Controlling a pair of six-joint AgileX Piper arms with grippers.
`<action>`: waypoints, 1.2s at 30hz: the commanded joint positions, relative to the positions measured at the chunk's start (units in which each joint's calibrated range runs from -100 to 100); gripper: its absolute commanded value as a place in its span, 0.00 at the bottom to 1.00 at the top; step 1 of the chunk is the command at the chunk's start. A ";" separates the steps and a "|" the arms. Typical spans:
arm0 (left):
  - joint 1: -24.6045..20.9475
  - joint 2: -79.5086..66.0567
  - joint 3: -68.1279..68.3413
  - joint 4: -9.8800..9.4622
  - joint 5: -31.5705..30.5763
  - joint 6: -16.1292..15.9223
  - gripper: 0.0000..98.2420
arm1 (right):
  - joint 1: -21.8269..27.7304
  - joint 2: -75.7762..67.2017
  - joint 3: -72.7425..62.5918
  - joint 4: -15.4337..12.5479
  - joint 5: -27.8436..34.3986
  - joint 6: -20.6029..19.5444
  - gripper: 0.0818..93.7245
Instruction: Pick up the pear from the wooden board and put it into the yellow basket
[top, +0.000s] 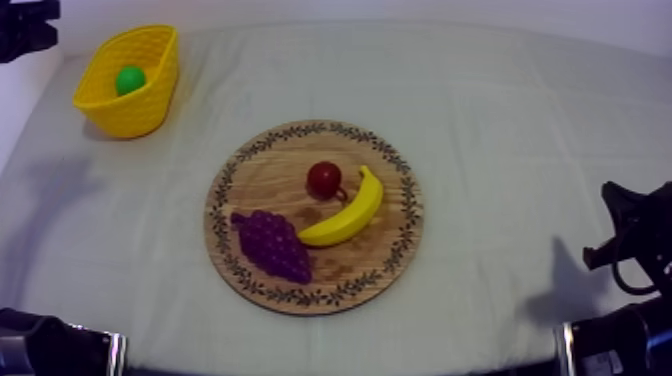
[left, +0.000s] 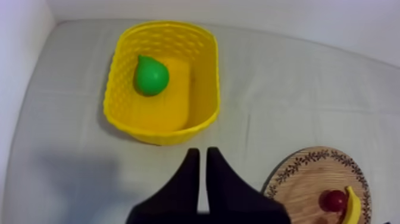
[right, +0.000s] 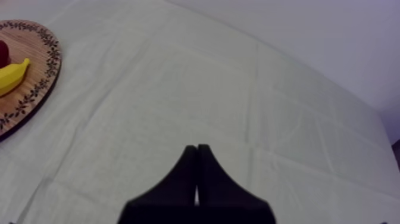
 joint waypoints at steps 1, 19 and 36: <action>-0.02 -5.40 3.13 -0.08 -1.46 0.35 0.01 | -0.02 -0.03 -0.02 0.00 0.02 0.01 0.00; -0.92 -33.62 23.83 -0.54 -7.64 -1.66 0.00 | -0.02 -0.03 -0.02 0.00 0.02 -0.01 0.00; -1.96 -53.80 44.23 1.32 -12.07 -3.61 0.00 | -0.02 -0.03 -0.02 0.00 0.02 -0.04 0.00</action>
